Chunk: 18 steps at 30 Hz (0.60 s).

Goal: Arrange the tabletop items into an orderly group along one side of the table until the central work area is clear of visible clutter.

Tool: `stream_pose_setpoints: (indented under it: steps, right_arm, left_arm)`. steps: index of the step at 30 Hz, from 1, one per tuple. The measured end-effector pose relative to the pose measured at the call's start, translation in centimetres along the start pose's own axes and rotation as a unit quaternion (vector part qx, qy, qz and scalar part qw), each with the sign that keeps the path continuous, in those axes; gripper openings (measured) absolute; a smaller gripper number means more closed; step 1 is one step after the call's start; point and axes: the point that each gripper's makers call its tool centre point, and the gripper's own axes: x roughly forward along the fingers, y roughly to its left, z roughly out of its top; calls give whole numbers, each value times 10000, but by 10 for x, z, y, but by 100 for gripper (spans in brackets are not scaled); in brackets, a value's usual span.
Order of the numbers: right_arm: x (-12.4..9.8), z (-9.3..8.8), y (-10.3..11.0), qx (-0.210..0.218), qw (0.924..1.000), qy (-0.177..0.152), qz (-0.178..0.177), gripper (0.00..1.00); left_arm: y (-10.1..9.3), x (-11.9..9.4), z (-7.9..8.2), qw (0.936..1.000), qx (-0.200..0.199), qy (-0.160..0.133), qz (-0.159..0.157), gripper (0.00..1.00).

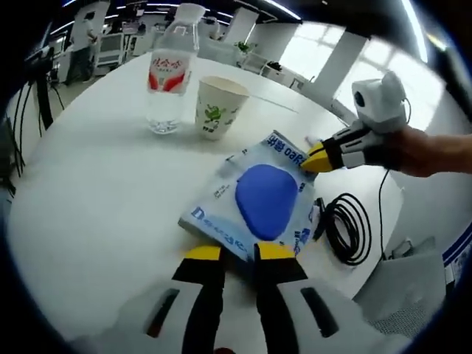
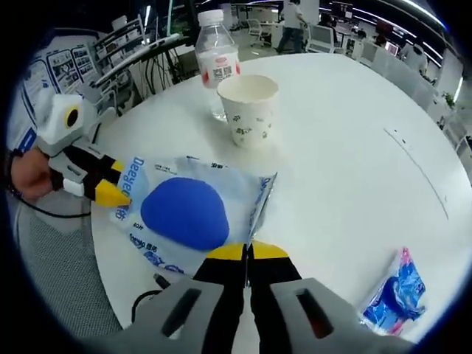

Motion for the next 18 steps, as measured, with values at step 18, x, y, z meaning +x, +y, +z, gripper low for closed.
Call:
stream_pose_setpoints:
  steps: [18]
  right_arm:
    - [-25, -3, -8, 131, 9989, -362, -282, 0]
  left_arm:
    - [-18, -9, 30, 9995, 154, -254, 55, 3]
